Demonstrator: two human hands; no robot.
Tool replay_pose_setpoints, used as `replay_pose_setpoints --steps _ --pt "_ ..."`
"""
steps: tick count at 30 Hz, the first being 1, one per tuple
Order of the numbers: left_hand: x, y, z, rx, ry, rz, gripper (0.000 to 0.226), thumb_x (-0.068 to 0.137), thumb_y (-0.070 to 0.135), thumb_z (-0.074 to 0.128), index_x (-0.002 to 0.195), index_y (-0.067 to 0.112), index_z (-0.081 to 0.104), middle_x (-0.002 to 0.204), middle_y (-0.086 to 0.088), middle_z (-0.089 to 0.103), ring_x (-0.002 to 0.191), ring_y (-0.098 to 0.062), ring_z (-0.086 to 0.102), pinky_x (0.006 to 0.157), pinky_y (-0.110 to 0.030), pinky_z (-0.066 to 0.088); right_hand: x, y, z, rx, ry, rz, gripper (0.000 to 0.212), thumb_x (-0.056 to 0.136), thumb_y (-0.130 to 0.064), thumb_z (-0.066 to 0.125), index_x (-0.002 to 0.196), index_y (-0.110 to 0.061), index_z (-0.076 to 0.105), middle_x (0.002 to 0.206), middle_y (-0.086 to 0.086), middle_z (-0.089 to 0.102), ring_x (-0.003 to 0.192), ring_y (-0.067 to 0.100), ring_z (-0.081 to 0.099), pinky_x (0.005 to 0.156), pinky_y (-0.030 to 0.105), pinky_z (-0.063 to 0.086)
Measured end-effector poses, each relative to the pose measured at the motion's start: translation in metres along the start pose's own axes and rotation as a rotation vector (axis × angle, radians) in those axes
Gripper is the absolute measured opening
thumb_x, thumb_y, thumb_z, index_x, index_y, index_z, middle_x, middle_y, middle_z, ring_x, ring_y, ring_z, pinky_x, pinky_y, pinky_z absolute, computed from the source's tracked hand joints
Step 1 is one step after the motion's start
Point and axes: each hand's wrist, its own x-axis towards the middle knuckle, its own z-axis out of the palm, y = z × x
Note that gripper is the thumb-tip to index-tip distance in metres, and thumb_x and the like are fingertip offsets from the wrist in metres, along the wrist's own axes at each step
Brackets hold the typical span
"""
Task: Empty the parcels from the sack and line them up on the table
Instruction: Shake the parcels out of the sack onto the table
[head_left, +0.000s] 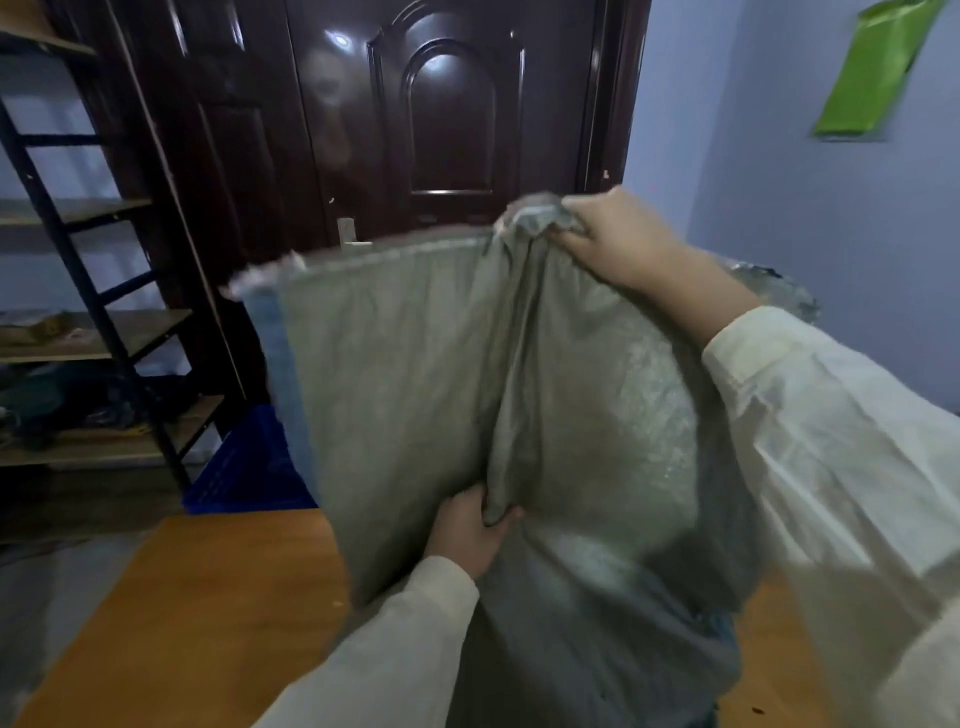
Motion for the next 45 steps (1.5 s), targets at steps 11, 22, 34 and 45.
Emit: replay_pose_setpoints --steps 11,22,34,45 --pt "-0.008 -0.011 0.008 -0.020 0.034 0.078 0.040 0.087 0.024 0.061 0.125 0.014 0.055 0.118 -0.005 0.066 0.110 -0.019 0.060 0.088 -0.016 0.043 -0.018 0.011 0.010 0.118 -0.079 0.082 0.028 0.083 -0.043 0.060 0.083 -0.021 0.043 0.066 -0.006 0.055 0.070 0.025 0.056 0.063 0.032 0.038" --pt "-0.026 -0.034 0.020 0.004 -0.009 -0.007 0.040 0.089 0.031 0.058 0.127 0.018 0.054 0.120 -0.001 0.065 0.114 -0.020 0.059 0.095 -0.022 0.045 -0.052 0.005 0.027 -0.247 -0.120 -0.357 0.077 0.078 0.005 0.046 0.142 -0.036 0.032 0.090 0.006 0.049 0.047 0.025 0.044 0.047 0.035 0.042" --pt "-0.024 0.015 -0.011 -0.038 0.242 0.158 0.042 0.082 0.039 0.064 0.112 0.010 0.064 0.111 -0.009 0.069 0.107 -0.023 0.061 0.089 -0.021 0.042 -0.017 0.037 -0.030 -0.402 0.035 -0.540 0.060 0.087 -0.009 0.031 0.137 -0.040 0.038 0.076 0.014 0.042 0.043 0.020 0.030 0.044 0.026 0.027" --pt "-0.013 0.029 -0.012 -0.048 0.144 0.053 0.040 0.086 0.036 0.060 0.116 0.009 0.060 0.117 -0.010 0.065 0.110 -0.025 0.060 0.094 -0.030 0.046 -0.012 0.019 -0.042 -0.332 0.009 -0.426 0.050 0.084 -0.020 0.030 0.122 -0.027 0.062 0.078 0.021 0.049 0.043 0.027 0.039 0.045 0.029 0.033"
